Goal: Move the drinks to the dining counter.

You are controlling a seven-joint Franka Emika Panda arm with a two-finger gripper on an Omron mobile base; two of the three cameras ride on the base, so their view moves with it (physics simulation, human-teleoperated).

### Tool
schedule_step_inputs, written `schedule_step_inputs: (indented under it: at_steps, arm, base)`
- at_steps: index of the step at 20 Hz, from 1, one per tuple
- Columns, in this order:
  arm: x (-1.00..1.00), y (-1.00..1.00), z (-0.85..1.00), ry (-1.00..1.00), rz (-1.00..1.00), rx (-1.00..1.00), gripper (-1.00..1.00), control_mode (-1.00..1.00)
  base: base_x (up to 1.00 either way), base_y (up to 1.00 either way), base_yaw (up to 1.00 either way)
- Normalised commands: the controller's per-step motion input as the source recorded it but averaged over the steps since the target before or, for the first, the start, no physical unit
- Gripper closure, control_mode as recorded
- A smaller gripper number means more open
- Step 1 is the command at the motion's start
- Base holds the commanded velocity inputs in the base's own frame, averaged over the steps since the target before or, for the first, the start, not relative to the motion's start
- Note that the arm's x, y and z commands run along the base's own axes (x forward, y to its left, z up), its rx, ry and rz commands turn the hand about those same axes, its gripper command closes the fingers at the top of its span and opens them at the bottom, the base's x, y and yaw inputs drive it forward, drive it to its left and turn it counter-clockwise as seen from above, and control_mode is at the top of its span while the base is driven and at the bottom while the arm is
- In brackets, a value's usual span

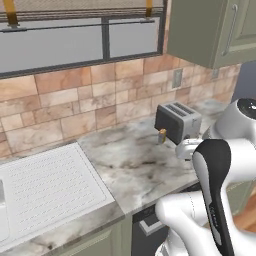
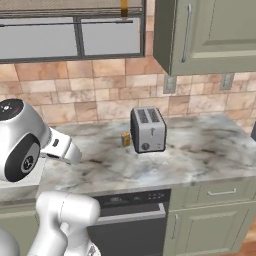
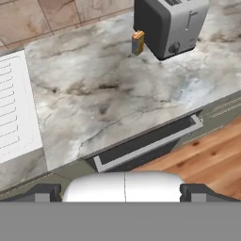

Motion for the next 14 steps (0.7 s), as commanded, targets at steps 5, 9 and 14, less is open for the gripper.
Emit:
schedule_step_inputs:
  at_steps: [5,9,14]
  arm:
    - [0.0,0.0,0.0,0.0,0.0,0.0,-1.0,1.0]
    - [0.0,0.0,0.0,0.0,0.0,0.0,-1.0,1.0]
    - [0.0,0.0,0.0,0.0,0.0,0.0,-1.0,1.0]
  base:
    - [0.25,0.0,0.02]
    - [0.25,0.0,0.02]
    - [0.36,0.0,0.0]
